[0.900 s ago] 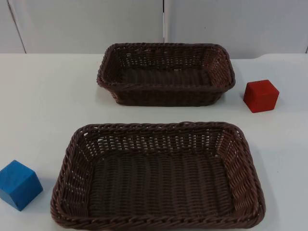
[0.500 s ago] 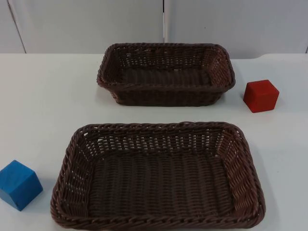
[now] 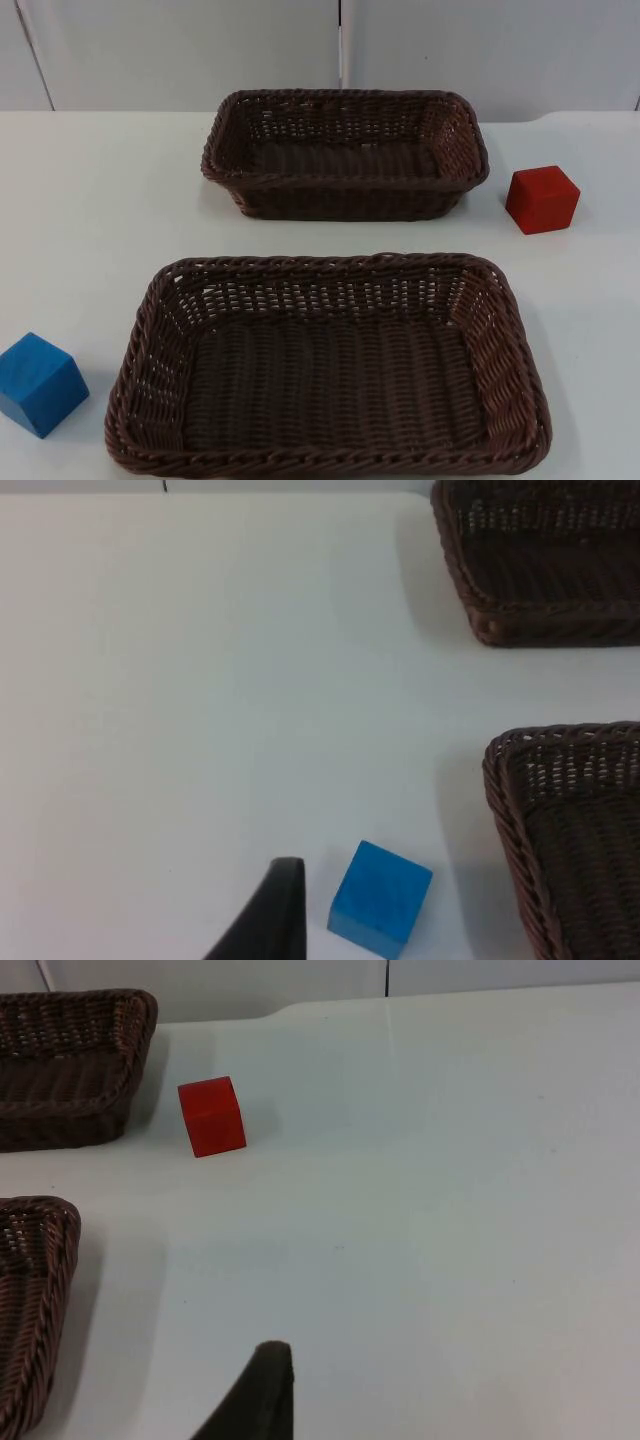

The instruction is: Pick up one cube with the left hand and place it into the upper basket. Pick up one cube with the right hand and place it into the lower basket.

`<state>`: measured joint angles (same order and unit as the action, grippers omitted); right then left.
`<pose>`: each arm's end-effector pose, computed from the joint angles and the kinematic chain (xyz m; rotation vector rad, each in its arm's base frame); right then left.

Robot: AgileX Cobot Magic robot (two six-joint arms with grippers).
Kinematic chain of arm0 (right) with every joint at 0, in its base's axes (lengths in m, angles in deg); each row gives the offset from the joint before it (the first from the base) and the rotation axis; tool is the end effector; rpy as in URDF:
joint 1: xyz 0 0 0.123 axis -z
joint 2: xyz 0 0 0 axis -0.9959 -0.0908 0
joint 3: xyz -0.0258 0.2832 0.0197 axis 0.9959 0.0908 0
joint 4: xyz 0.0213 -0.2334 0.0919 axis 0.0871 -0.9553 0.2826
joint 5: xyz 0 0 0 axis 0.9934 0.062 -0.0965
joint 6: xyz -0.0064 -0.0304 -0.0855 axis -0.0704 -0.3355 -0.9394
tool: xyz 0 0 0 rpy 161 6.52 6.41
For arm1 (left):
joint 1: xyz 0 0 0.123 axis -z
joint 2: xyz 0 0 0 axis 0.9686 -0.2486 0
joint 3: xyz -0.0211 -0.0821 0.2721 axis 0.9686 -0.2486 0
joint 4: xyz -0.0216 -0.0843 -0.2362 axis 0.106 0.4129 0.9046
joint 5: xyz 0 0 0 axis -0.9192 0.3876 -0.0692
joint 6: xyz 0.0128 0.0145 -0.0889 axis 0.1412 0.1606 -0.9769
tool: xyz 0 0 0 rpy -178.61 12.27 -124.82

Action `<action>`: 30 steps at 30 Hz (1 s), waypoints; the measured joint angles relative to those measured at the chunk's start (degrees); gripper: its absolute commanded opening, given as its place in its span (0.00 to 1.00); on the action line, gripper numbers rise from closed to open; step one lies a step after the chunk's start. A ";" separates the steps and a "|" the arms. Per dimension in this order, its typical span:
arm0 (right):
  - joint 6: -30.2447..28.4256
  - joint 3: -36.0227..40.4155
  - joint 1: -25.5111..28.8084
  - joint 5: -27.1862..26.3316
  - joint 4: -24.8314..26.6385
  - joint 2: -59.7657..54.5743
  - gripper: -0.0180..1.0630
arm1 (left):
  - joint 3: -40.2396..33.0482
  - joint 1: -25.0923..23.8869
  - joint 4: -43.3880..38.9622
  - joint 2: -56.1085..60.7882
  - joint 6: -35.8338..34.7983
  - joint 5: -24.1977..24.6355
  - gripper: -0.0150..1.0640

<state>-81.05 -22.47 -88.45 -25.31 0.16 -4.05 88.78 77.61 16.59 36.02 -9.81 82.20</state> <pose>-0.0077 -0.0083 0.2828 0.0479 2.0386 -0.0120 0.0882 -0.0113 0.3035 0.0434 2.1952 -0.1419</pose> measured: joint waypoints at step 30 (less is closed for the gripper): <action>0.00 0.00 0.00 0.00 0.00 0.00 0.99 | 7.07 0.00 6.37 -37.68 7.69 -10.64 0.99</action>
<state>-81.05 -22.47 -88.45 -25.31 0.16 -4.05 95.85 77.61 22.96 -1.65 -2.12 71.56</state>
